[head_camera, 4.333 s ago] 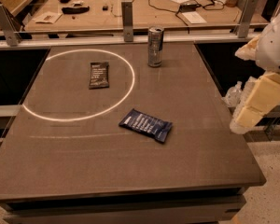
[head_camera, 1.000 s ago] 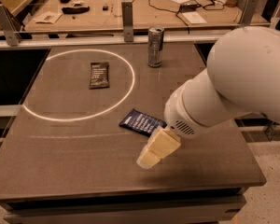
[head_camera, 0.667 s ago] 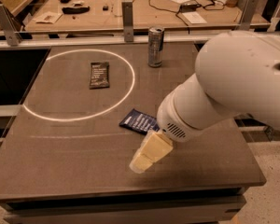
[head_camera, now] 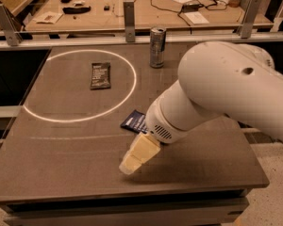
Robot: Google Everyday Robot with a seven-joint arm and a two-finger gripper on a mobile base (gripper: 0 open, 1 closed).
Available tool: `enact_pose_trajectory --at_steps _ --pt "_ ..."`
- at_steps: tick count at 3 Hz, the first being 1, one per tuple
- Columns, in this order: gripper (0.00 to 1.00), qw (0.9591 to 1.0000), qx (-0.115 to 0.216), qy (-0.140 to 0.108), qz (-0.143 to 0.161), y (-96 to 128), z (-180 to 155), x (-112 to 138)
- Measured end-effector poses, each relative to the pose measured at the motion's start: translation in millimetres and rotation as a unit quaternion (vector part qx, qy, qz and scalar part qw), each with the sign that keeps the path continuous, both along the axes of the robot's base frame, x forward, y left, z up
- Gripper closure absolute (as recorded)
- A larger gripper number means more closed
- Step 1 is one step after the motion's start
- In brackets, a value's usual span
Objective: Pick rxbar blueberry
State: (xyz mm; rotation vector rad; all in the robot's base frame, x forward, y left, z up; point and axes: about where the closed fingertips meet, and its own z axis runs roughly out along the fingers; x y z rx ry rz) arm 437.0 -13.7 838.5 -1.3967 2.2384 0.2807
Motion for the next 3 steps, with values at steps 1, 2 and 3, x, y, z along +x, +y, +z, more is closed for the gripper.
enact_pose_trajectory --at_steps 1,2,3 --pt "0.0 1.0 0.0 -0.001 0.004 4.8 -4.5 18.8" --pt "0.0 0.9999 -0.002 0.011 0.006 4.6 -14.0 33.8" --pt "0.18 0.9996 0.006 0.029 0.001 -5.7 -25.5 43.8"
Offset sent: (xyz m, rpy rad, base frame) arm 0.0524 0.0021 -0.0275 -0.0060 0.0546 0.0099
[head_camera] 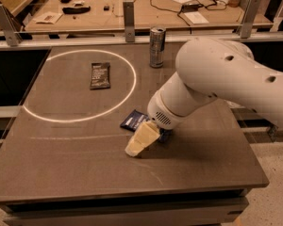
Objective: Pick rxbar blueberry
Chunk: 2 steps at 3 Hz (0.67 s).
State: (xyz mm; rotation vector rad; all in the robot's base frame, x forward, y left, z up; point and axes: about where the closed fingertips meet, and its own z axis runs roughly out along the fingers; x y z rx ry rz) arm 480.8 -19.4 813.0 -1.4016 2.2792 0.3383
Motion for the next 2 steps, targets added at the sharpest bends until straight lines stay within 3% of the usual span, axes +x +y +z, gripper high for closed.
enact_pose_trajectory --at_steps 2 --pt "0.64 0.9998 0.019 0.006 -0.002 -6.8 5.0 4.0"
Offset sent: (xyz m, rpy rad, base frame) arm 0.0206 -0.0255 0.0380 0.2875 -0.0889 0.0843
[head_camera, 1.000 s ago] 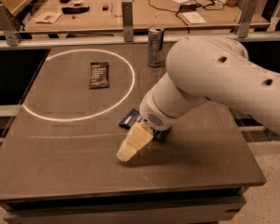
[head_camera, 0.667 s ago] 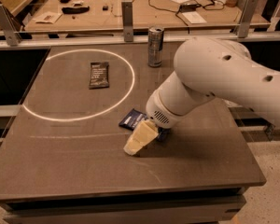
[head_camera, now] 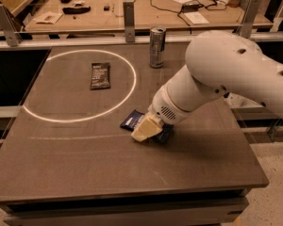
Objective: Pick rxbar blueberry
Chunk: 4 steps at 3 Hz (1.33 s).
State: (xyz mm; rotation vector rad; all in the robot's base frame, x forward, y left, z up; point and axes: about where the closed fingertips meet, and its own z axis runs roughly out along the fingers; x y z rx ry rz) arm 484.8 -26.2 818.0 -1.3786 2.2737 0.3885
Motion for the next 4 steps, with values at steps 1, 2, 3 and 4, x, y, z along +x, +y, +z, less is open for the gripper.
enact_pose_trajectory --at_steps 1,2,3,4 --pt "0.87 1.0 0.0 0.0 0.0 0.0 8.6 0.0" --pt "1.0 1.0 0.0 0.0 0.0 0.0 10.6 0.0" --pt "1.0 0.9989 0.046 -0.005 0.004 1.8 26.3 2.3" --pt "1.0 0.9892 0.144 -0.027 0.005 4.4 60.0 10.5"
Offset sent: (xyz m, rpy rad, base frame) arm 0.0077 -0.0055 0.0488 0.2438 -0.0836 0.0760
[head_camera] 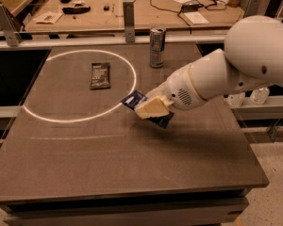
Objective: Pick rxbar blueberry
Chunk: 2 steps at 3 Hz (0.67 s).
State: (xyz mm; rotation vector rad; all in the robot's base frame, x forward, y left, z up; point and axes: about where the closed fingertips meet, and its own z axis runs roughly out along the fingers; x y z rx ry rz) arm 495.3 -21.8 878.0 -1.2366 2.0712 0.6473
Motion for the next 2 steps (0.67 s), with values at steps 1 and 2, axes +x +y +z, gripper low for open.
enact_pose_trajectory --at_steps 1,2 --pt "1.0 0.995 0.099 -0.016 0.007 8.9 34.1 6.5" --pt "1.0 0.9821 0.184 -0.03 0.025 17.3 61.7 7.6"
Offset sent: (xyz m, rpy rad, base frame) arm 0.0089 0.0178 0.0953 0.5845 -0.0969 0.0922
